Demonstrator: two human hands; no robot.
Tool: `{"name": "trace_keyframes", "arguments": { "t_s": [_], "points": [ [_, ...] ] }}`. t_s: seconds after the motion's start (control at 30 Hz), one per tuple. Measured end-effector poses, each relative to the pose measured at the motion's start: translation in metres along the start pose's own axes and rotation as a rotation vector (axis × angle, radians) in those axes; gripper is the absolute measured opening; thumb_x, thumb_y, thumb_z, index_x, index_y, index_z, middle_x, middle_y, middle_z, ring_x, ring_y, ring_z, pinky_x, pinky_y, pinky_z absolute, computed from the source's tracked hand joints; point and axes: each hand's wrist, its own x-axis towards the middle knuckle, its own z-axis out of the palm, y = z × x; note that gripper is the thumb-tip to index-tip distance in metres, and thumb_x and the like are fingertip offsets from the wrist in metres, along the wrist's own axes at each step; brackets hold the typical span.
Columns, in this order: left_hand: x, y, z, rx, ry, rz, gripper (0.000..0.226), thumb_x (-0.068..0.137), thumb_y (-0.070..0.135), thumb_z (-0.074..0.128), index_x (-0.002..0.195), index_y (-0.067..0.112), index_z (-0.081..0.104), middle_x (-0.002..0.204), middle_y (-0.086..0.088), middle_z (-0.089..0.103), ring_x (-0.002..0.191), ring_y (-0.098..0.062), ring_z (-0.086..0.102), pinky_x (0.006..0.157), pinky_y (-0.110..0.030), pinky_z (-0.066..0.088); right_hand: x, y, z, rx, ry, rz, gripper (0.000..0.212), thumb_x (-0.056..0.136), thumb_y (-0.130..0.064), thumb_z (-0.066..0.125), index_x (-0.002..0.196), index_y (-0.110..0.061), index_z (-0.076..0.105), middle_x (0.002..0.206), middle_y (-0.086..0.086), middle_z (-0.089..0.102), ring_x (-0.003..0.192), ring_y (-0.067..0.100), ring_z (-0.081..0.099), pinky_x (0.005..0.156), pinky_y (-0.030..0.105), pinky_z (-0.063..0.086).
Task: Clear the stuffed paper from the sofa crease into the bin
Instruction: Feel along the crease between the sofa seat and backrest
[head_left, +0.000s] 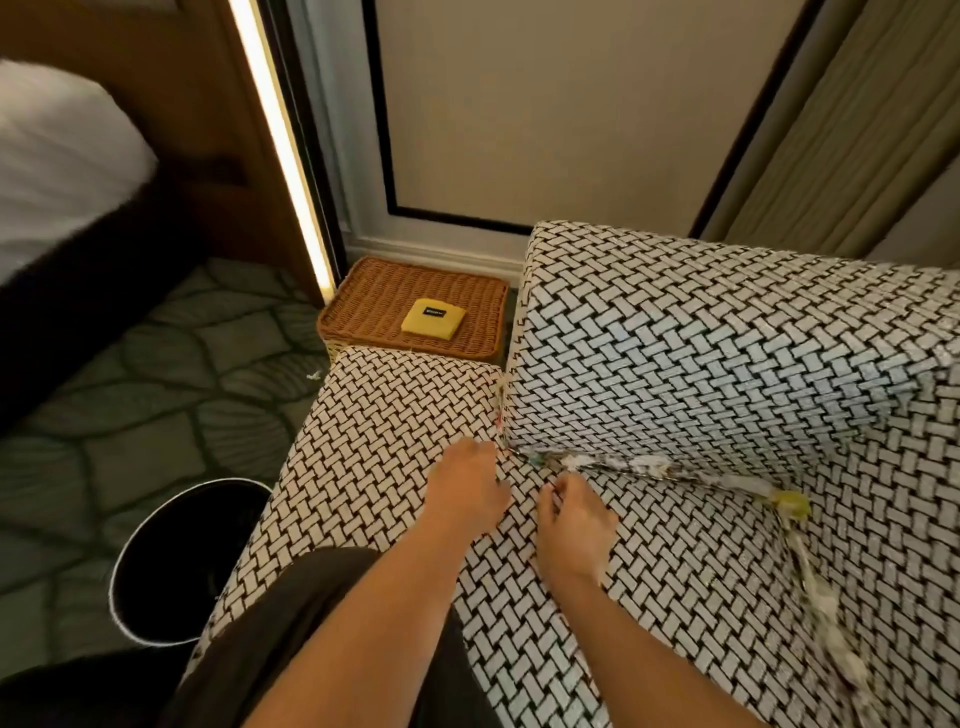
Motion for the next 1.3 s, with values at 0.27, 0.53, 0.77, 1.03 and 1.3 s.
{"name": "trace_keyframes", "arguments": {
  "t_s": [0.27, 0.53, 0.77, 1.03, 1.3],
  "points": [
    [0.004, 0.01, -0.005, 0.05, 0.066, 0.0, 0.039, 0.09, 0.025, 0.053, 0.128, 0.017, 0.048, 0.132, -0.006, 0.044, 0.121, -0.022, 0.042, 0.101, -0.038, 0.039, -0.001, -0.001, -0.006, 0.062, -0.003, 0.021, 0.024, 0.089, -0.03, 0.057, 0.108, -0.016, 0.057, 0.1, -0.004, 0.061, 0.076, 0.005, 0.051, 0.072, 0.021, 0.035],
    [0.018, 0.01, 0.029, -0.006, 0.035, 0.021, 0.038, 0.09, 0.025, 0.053, 0.127, 0.02, 0.048, 0.133, -0.004, 0.041, 0.122, -0.023, 0.036, 0.1, -0.037, 0.038, 0.002, -0.001, 0.005, -0.063, 0.099, -0.073, 0.021, 0.075, -0.023, 0.074, 0.095, -0.021, 0.068, 0.092, -0.001, 0.063, 0.063, 0.006, 0.05, 0.06, 0.023, 0.033],
    [0.036, 0.006, 0.038, 0.001, 0.101, 0.018, 0.051, 0.088, 0.023, 0.053, 0.135, 0.023, 0.033, 0.134, -0.004, 0.039, 0.125, -0.024, 0.033, 0.103, -0.041, 0.033, 0.01, -0.006, 0.005, -0.142, 0.042, -0.031, 0.031, 0.088, -0.036, 0.056, 0.116, -0.023, 0.06, 0.106, -0.002, 0.062, 0.073, 0.007, 0.051, 0.069, 0.026, 0.034],
    [0.053, 0.003, 0.041, 0.033, 0.105, 0.014, 0.035, 0.09, 0.024, 0.05, 0.125, 0.023, 0.048, 0.128, -0.003, 0.045, 0.12, -0.025, 0.037, 0.099, -0.041, 0.036, 0.018, -0.01, -0.001, -0.303, -0.122, 0.018, 0.043, 0.094, -0.047, 0.034, 0.133, -0.031, 0.042, 0.128, -0.003, 0.048, 0.089, 0.009, 0.054, 0.084, 0.028, 0.033],
    [0.062, 0.0, 0.03, 0.129, -0.021, 0.088, 0.032, 0.091, 0.026, 0.048, 0.123, 0.018, 0.048, 0.126, -0.006, 0.044, 0.119, -0.027, 0.037, 0.09, -0.042, 0.042, 0.021, -0.013, -0.004, -0.358, -0.198, 0.001, 0.047, 0.094, -0.049, 0.03, 0.137, -0.03, 0.037, 0.132, 0.001, 0.041, 0.096, 0.014, 0.056, 0.093, 0.031, 0.031]
  ]
}}
